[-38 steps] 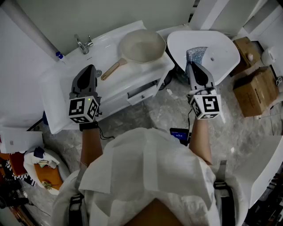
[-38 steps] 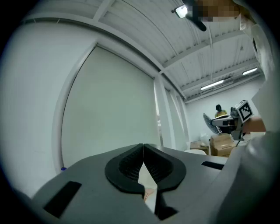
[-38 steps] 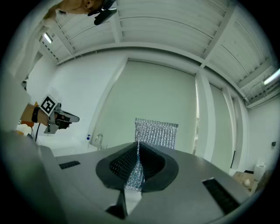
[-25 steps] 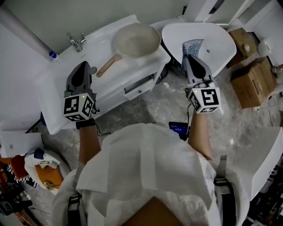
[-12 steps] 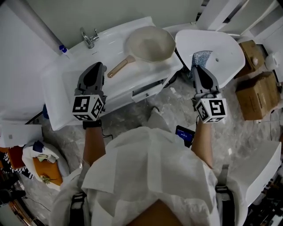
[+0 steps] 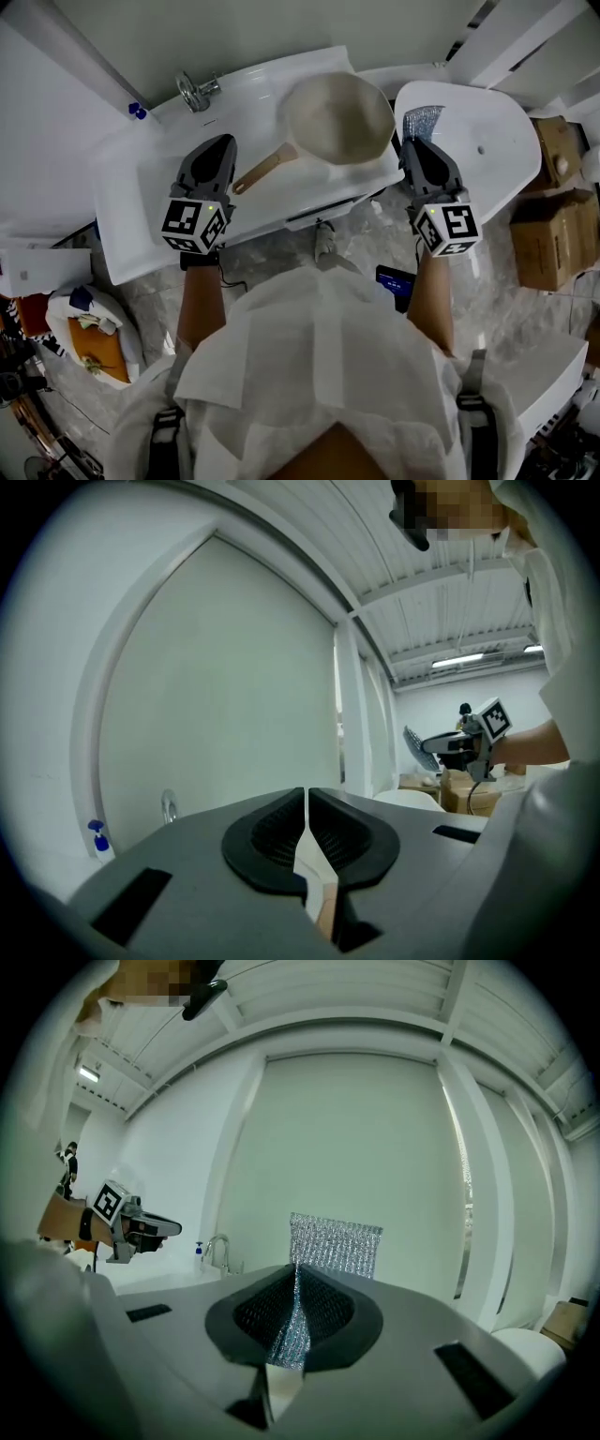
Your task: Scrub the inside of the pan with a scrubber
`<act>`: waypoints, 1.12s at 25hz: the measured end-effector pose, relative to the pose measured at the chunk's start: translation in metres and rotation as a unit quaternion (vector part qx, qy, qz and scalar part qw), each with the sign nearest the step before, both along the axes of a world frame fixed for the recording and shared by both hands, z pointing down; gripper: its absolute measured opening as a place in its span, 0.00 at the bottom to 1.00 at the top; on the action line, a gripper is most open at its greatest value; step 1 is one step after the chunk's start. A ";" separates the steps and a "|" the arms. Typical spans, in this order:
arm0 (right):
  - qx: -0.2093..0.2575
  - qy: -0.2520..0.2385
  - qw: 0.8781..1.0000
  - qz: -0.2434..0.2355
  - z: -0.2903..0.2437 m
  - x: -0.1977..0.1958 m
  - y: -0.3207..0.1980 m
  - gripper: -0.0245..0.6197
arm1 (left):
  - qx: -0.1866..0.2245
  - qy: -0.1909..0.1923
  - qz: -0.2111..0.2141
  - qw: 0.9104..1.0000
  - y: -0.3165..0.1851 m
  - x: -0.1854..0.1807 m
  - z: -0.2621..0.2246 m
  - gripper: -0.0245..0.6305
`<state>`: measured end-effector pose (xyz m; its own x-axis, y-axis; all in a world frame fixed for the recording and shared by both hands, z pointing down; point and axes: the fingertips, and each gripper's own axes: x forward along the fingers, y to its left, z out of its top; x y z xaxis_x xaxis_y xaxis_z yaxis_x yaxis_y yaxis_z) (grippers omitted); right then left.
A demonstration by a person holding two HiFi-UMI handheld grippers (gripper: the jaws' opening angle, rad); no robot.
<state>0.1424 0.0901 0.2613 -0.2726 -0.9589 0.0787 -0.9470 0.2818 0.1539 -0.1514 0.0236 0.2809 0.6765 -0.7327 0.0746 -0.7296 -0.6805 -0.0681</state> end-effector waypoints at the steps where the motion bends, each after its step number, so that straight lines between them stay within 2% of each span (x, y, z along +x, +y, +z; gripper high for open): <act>1: -0.005 -0.001 1.000 -0.007 0.002 0.002 -0.014 0.07 | -0.004 -0.004 -0.002 1.000 -0.010 0.005 0.003 0.07; 7: -0.032 -0.005 0.998 -0.056 0.022 0.007 -0.083 0.07 | -0.031 -0.025 0.003 0.999 -0.051 0.034 0.022 0.07; 8: -0.038 -0.005 0.997 -0.065 0.026 0.007 -0.092 0.07 | -0.040 -0.029 0.010 0.999 -0.054 0.039 0.028 0.10; 10: -0.050 -0.005 0.995 -0.081 0.037 0.008 -0.110 0.07 | -0.058 -0.044 0.028 0.997 -0.060 0.050 0.043 0.25; 14: -0.080 -0.004 0.990 -0.113 0.062 0.006 -0.142 0.07 | -0.087 -0.068 0.054 0.992 -0.069 0.073 0.072 0.30; 16: -0.096 0.000 0.987 -0.129 0.077 0.003 -0.156 0.07 | -0.117 -0.092 0.071 0.986 -0.071 0.086 0.095 0.37; 19: -0.116 0.007 0.981 -0.156 0.098 -0.005 -0.173 0.07 | -0.162 -0.137 0.103 0.972 -0.070 0.103 0.128 0.49; 21: -0.128 0.010 0.977 -0.172 0.112 -0.011 -0.182 0.07 | -0.189 -0.171 0.122 0.959 -0.068 0.110 0.149 0.53; 26: -0.155 0.010 0.969 -0.191 0.135 -0.022 -0.193 0.07 | -0.253 -0.273 0.169 0.913 -0.059 0.118 0.203 0.58; 28: -0.164 0.008 0.967 -0.193 0.141 -0.027 -0.195 0.07 | -0.269 -0.293 0.179 0.900 -0.057 0.120 0.217 0.59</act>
<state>0.1152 -0.1047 0.4024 -0.6009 -0.7088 0.3696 -0.7602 0.6496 0.0099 -0.0309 -0.0329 0.4977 0.5913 -0.2263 0.7740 -0.4029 -0.9143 0.0404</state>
